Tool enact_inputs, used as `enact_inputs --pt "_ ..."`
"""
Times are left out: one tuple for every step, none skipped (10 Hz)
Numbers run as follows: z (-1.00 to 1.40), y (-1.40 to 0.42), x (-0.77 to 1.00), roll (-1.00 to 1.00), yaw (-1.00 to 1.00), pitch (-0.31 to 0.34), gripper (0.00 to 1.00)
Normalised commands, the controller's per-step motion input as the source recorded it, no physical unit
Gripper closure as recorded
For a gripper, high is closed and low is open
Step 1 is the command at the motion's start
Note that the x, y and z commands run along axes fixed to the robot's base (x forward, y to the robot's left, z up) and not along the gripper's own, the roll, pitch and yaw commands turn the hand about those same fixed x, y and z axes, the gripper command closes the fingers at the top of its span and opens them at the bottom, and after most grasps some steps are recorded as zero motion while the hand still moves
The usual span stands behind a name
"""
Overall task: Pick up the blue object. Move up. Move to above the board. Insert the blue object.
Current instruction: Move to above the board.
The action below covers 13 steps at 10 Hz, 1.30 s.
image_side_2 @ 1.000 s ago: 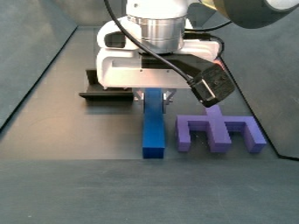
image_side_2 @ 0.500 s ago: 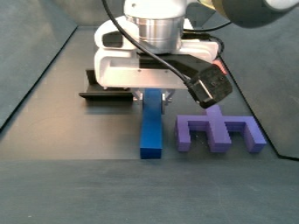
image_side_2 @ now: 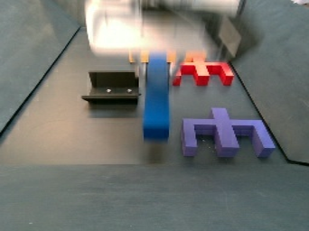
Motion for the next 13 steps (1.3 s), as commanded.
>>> enact_inputs --pt "1.40 -0.01 -0.03 0.00 -0.01 0.049 1.00" --pt "1.40 0.00 0.00 0.02 0.00 0.024 1.00" --pt "1.40 0.00 0.01 0.03 0.00 0.046 1.00" --pt "1.40 0.00 0.00 0.03 0.00 0.075 1.00" --pt "0.95 0.00 0.02 0.02 0.00 0.070 1.00" --pt "0.40 0.01 0.04 0.01 0.00 0.070 1.00" --pt "0.19 0.01 0.05 0.01 0.00 0.067 1.00" --pt "0.17 -1.40 -0.13 -0.12 0.04 0.317 1.00" --pt "0.16 -1.40 -0.13 -0.09 0.04 0.289 1.00" --pt "0.16 -1.40 -0.13 -0.02 0.02 0.155 1.00" --pt "0.16 -1.40 -0.13 -0.04 0.02 0.079 1.00" --pt "0.16 -1.40 -0.14 -0.02 0.02 0.042 1.00" --pt "0.16 -1.40 -0.14 -0.02 0.02 0.024 1.00"
